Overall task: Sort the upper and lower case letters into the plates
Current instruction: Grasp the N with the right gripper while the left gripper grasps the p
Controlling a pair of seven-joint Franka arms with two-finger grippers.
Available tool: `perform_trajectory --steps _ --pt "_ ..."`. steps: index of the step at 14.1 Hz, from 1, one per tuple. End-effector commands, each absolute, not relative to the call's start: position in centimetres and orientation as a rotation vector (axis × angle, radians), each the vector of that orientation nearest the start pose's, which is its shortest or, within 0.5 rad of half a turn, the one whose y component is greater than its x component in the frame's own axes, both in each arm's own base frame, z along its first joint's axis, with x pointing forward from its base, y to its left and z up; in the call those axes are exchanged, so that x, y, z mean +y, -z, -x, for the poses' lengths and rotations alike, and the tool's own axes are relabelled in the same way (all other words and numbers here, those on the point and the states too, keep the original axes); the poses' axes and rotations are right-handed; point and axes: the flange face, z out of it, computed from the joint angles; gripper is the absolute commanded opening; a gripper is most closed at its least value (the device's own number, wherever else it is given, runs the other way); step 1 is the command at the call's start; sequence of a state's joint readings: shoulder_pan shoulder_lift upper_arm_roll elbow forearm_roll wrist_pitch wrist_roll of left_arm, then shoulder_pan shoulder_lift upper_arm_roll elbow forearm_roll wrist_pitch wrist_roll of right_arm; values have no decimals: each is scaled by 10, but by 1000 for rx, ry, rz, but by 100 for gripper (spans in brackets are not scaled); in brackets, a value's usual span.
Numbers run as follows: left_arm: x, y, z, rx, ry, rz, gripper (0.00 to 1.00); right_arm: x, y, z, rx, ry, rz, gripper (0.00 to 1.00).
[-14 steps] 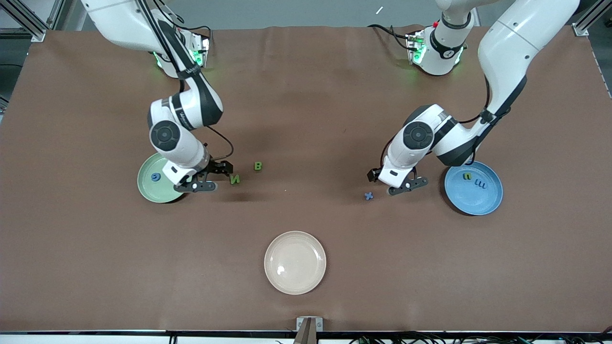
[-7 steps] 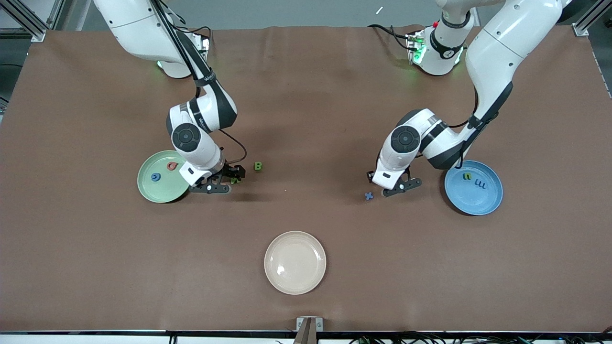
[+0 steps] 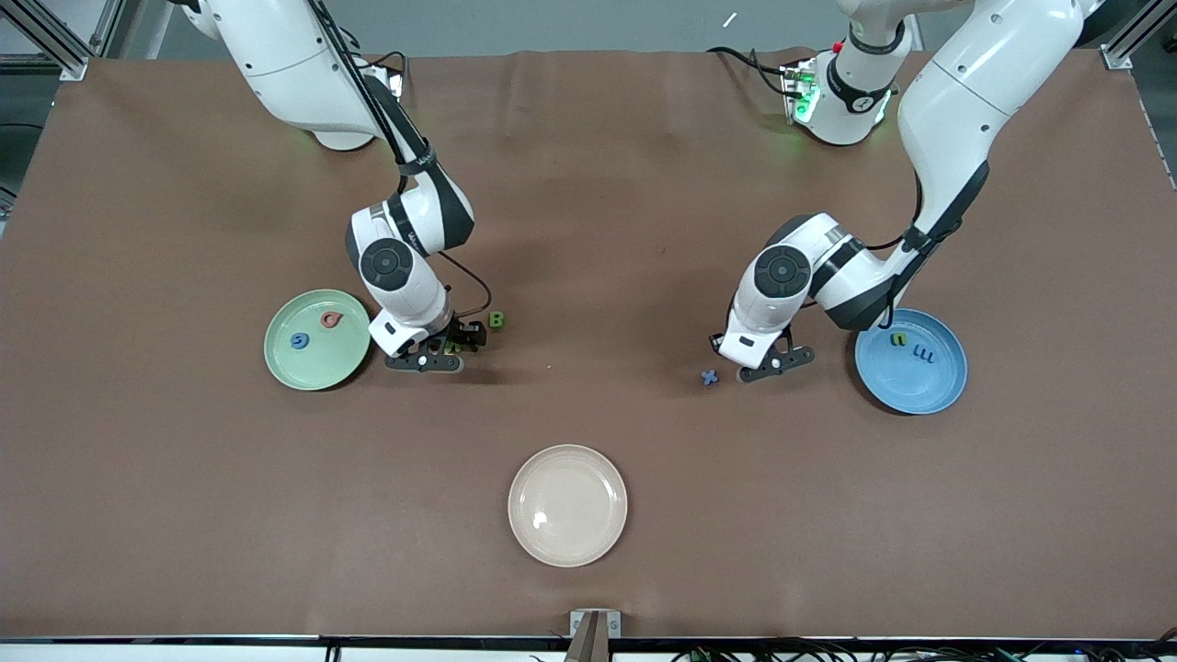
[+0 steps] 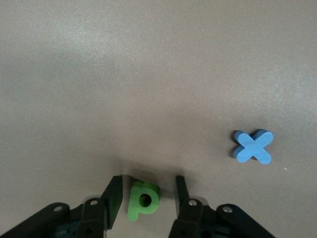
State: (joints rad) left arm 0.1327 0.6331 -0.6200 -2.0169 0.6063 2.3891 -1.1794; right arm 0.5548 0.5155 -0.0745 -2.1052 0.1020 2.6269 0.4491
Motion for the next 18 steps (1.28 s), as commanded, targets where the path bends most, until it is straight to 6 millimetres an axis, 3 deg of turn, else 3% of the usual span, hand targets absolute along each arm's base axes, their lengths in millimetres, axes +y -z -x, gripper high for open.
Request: perform_trajectory --steps 1,4,8,11,12,15,18 --pt "-271 -176 -523 -455 -25 3025 51 264 -168 -514 103 3 3127 66" --pt "-268 -175 -522 -458 -30 3022 51 261 -166 -512 109 -7 3130 50" --pt "-267 -174 -519 -456 -39 3017 51 258 -166 -512 116 -22 3134 4" --pt "-267 -174 -518 -453 -38 3017 51 253 -175 -513 122 -72 3145 0" --pt "-267 -172 -516 -452 -44 3014 51 249 -196 -516 115 -106 3149 0" --pt "-267 -171 -513 -445 -50 3012 51 202 -227 -534 28 -164 3142 0" --pt "-268 -172 -512 -444 -51 3012 51 146 -237 -548 -81 -197 3125 0"
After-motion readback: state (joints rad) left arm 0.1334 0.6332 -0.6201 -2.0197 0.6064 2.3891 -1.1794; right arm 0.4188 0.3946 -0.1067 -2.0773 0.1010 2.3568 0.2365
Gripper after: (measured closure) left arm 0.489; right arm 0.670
